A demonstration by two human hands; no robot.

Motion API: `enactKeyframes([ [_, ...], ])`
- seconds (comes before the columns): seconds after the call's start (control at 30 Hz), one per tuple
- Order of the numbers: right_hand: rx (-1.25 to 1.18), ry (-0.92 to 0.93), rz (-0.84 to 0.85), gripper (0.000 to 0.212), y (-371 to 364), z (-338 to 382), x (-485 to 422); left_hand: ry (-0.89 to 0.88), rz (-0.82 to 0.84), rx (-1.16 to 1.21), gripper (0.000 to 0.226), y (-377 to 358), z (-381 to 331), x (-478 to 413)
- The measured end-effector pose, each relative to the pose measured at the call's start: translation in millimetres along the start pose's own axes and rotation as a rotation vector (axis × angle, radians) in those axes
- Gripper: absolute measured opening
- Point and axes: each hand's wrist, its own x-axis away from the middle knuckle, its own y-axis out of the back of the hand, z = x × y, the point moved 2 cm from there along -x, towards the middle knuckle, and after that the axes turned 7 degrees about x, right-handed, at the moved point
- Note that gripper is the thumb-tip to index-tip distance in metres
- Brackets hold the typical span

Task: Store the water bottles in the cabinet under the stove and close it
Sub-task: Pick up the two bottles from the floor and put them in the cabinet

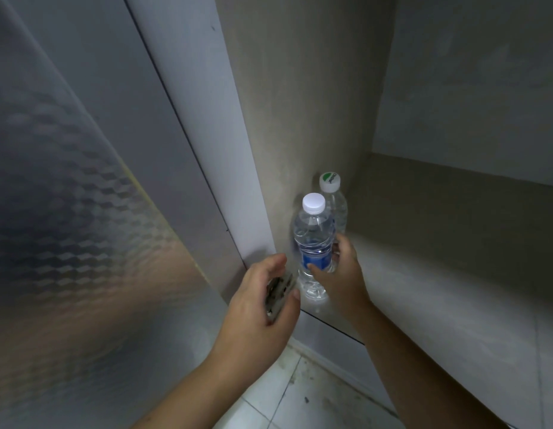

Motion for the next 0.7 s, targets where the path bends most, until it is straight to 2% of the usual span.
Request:
enactKeyframes([
  [0.13,0.071,-0.022,0.077,0.065,16,2,10,-0.046,-0.007,-0.057,0.046,-9,-6,-10],
  [0.3,0.399,0.013,0.079,0.054,71,28,12,-0.166,0.107,-0.223,0.049,-15,-28,-30],
  [0.43,0.677,0.035,0.109,0.051,106,59,23,-0.213,0.075,-0.374,0.046,-13,-48,-50],
  [0.7,0.839,0.129,-0.132,0.041,150,116,46,-0.186,0.080,-0.471,0.043,-4,-97,-58],
])
